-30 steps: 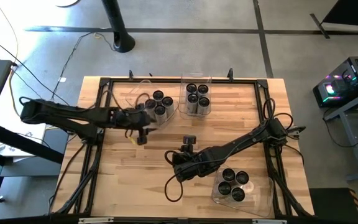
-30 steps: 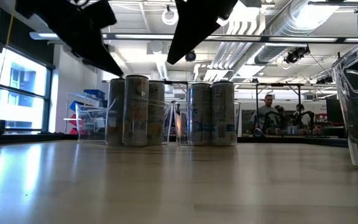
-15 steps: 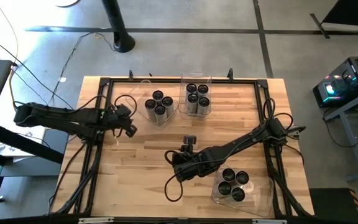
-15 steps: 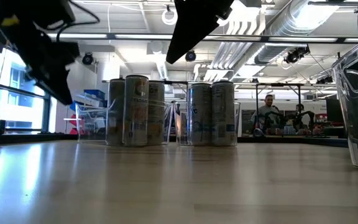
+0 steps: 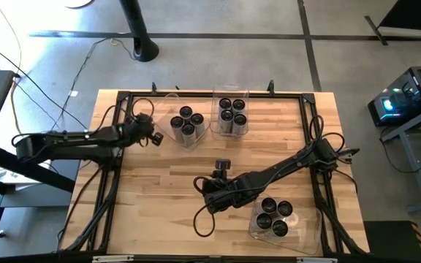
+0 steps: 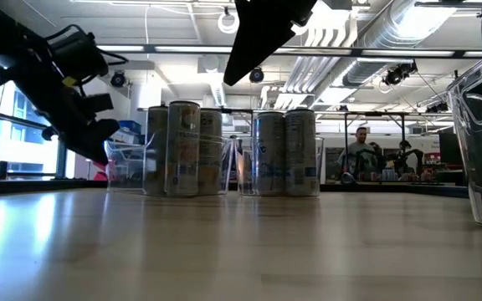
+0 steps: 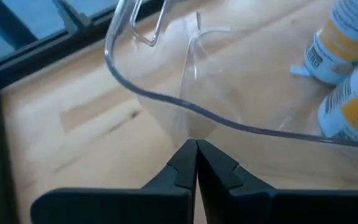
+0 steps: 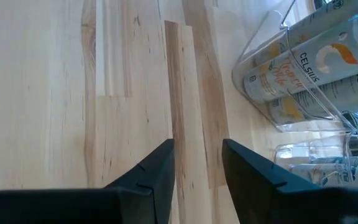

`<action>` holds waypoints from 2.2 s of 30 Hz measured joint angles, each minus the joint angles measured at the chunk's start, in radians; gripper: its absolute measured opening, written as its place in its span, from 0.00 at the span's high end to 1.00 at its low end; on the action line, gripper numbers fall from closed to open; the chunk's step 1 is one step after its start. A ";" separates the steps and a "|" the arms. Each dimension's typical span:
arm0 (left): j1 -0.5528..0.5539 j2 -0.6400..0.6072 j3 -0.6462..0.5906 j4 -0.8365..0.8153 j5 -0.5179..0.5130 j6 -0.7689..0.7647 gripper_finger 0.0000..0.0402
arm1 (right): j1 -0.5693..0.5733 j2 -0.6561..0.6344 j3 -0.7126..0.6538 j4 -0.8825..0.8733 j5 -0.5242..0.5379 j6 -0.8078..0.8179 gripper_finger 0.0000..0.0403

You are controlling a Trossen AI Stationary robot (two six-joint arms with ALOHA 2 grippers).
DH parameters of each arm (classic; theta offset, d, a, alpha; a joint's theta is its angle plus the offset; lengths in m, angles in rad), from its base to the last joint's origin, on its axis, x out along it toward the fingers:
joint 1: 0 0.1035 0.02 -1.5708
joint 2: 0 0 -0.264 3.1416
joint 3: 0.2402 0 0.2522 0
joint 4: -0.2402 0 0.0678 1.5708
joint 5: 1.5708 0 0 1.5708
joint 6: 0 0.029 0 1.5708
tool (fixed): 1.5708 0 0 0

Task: Sort soda cans
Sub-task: Adjust the top left transparent bin, then remove the white-pink soda can from the bottom right transparent bin

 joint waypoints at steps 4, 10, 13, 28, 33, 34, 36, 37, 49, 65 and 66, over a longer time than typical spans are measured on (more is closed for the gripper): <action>0.105 0.040 -0.022 0.143 0.079 0.093 1.00 | -0.004 0.000 0.000 0.000 0.000 0.005 0.69; 0.226 0.154 -0.023 0.353 0.132 0.223 1.00 | -0.005 0.000 0.000 0.001 0.000 0.008 0.69; 0.276 0.232 -0.023 0.493 0.169 0.279 1.00 | -0.005 0.000 0.000 0.002 0.000 0.008 0.69; 0.414 0.536 0.124 0.749 0.327 0.475 1.00 | -0.001 0.000 0.000 -0.011 0.057 0.000 0.69; 0.418 0.659 0.213 0.752 0.366 0.509 1.00 | 0.044 -0.034 0.000 -0.170 0.241 0.084 0.69; 0.418 0.685 0.231 0.753 0.373 0.516 1.00 | 0.053 -0.051 0.000 -0.216 0.263 0.125 0.69; 0.418 0.730 0.263 0.753 0.381 0.523 1.00 | 0.066 -0.088 0.000 -0.290 0.284 0.210 0.69; 0.419 0.751 0.279 0.755 0.382 0.524 1.00 | 0.072 -0.108 0.000 -0.320 0.289 0.245 0.69; 0.405 0.557 0.258 0.679 0.272 0.587 1.00 | 0.139 -0.361 0.000 -0.397 -0.148 0.438 0.69; 0.118 -0.015 0.111 0.386 0.276 0.621 1.00 | 0.512 -0.436 0.002 -0.472 -0.515 1.491 0.72; 0.089 -0.032 0.101 0.382 0.295 0.620 1.00 | 0.547 -0.404 0.001 -0.432 -0.517 1.551 0.73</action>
